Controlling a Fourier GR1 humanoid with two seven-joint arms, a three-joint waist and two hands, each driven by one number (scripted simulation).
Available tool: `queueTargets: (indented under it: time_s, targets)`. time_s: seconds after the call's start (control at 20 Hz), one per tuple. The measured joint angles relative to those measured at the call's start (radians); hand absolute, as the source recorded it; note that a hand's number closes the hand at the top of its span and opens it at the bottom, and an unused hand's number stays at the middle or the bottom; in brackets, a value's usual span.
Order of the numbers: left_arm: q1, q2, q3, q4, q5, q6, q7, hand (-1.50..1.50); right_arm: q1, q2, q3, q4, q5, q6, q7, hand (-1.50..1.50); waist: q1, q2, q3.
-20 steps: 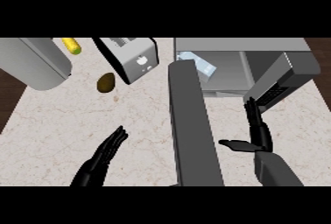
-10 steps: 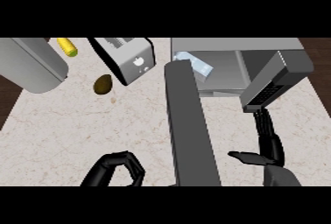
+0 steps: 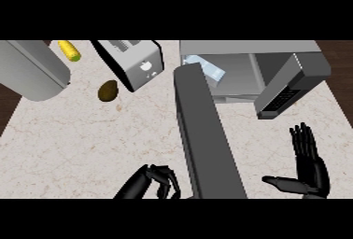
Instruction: Pick up the milk, place it into the microwave and close the microwave
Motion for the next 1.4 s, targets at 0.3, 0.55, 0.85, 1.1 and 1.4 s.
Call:
queueTargets:
  time_s: [0.3, 0.55, 0.85, 1.1, 1.4]
  targets:
    - [-0.088, -0.096, -0.056, 0.157, -0.038, 0.024, -0.028, 1.50, 0.204, -0.016, 0.018, -0.322, -0.092, 0.066, 0.113, -1.50, 0.004, 0.003, 0.000]
    - [-0.241, -0.127, -0.173, 0.303, 0.059, 0.135, -0.028, 1.50, 0.298, -0.026, 0.036, -0.508, -0.158, 0.120, 0.184, -1.50, -0.004, 0.007, 0.000]
    - [-0.416, -0.136, -0.310, 0.438, 0.217, 0.276, -0.037, 1.50, 0.352, -0.052, 0.056, -0.661, -0.222, 0.178, 0.260, -1.50, -0.039, 0.015, -0.001]
    - [-0.529, -0.132, -0.387, 0.464, 0.318, 0.381, 0.017, 1.50, 0.365, -0.077, 0.072, -0.736, -0.250, 0.210, 0.305, -1.50, -0.084, 0.023, -0.002]
    - [-0.641, -0.136, -0.373, 0.481, 0.428, 0.475, 0.037, 1.50, 0.344, -0.103, 0.086, -0.800, -0.273, 0.233, 0.347, -1.50, -0.140, 0.037, -0.005]
